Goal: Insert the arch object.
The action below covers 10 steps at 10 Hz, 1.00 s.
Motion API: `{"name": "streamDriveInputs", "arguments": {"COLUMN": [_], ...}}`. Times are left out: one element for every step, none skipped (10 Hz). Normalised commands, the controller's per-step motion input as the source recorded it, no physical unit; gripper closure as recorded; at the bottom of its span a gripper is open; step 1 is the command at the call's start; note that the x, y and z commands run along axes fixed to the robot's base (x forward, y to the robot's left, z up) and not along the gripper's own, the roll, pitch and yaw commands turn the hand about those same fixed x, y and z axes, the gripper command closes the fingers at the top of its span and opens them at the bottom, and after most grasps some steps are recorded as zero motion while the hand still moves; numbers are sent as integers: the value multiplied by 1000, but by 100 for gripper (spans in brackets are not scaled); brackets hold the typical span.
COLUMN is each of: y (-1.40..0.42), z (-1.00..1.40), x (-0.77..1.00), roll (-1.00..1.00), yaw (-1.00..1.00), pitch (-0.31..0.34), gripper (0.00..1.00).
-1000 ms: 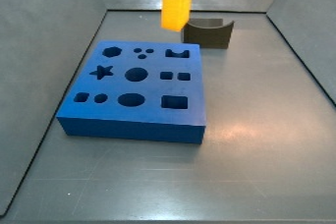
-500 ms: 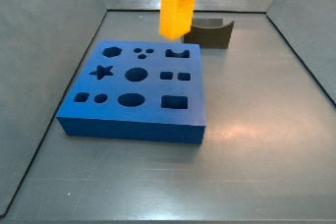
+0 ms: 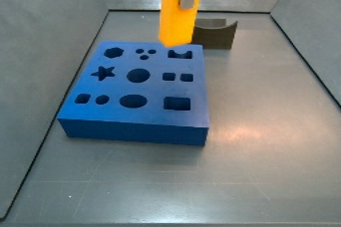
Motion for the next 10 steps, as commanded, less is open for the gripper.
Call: {"name": "streamDriveInputs", "arguments": {"y": [151, 249, 491, 480, 311, 129, 0, 0, 63, 123], "z": [-269, -229, -206, -197, -194, -180, -177, -157, -163, -154], "x": [-57, -63, -46, 0, 0, 37, 137, 151, 209, 280], "roll": [0, -6, -17, -59, -117, -193, -267, -284, -319, -360], "yaw": [-854, -751, -497, -483, -603, -717, -814, -806, -709, -629], "pitch": [0, 0, -6, -29, -47, -83, -123, -139, -181, -226], "gripper": [100, 100, 100, 100, 100, 100, 100, 100, 100, 100]}}
